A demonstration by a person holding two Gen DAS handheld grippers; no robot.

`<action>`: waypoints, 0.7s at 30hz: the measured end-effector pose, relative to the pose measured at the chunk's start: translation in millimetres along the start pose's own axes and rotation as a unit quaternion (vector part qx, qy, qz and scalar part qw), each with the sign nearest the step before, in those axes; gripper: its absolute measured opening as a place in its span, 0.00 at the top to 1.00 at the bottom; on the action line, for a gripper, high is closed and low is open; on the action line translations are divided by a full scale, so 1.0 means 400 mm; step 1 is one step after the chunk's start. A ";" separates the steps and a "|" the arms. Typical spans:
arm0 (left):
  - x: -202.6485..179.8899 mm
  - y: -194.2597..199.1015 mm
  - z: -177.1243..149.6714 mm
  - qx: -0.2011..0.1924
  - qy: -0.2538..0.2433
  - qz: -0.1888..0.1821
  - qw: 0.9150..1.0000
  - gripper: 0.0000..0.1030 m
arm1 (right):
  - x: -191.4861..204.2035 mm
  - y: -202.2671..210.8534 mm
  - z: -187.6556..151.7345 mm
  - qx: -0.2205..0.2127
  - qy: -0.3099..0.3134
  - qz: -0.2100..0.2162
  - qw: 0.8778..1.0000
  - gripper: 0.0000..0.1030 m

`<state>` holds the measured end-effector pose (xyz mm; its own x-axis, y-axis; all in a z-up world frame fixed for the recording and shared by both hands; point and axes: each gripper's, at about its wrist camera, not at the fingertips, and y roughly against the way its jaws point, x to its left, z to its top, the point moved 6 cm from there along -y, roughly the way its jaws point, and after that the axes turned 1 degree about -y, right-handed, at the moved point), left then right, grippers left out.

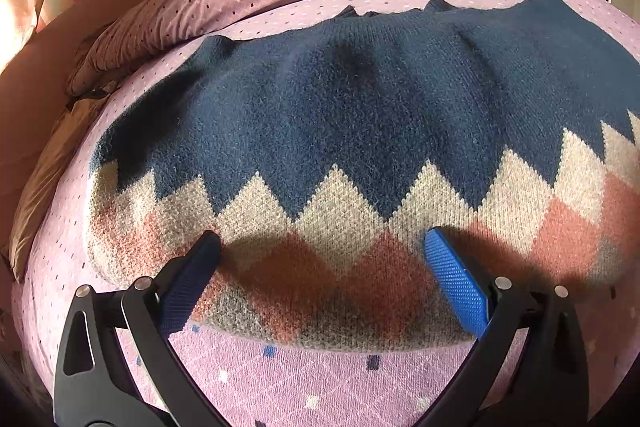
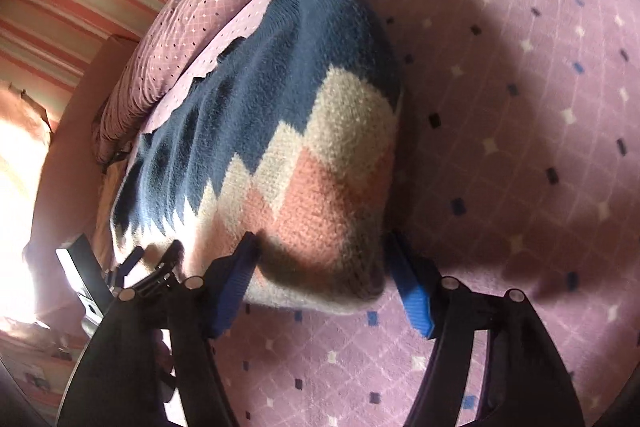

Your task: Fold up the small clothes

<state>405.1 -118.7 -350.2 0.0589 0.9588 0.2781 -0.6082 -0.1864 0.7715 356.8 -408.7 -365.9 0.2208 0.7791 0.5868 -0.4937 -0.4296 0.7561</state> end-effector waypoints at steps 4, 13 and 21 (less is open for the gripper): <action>0.002 -0.002 0.000 -0.002 0.004 -0.004 1.000 0.03 | 0.002 -0.019 0.006 0.000 -0.006 0.013 1.000 0.43; 0.003 -0.004 -0.001 -0.001 0.010 -0.009 1.000 0.03 | 0.122 0.065 0.020 -0.069 0.092 0.010 0.993 0.65; 0.020 -0.006 -0.002 0.006 0.035 -0.046 0.998 0.03 | 0.299 0.137 0.038 -0.105 0.146 0.049 0.982 0.68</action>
<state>406.4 -110.3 -350.2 0.0591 0.9845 0.1654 -0.5930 -0.0987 0.7991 369.0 -346.0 -250.0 -0.0732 0.8494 0.5226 -0.6694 -0.4303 0.6056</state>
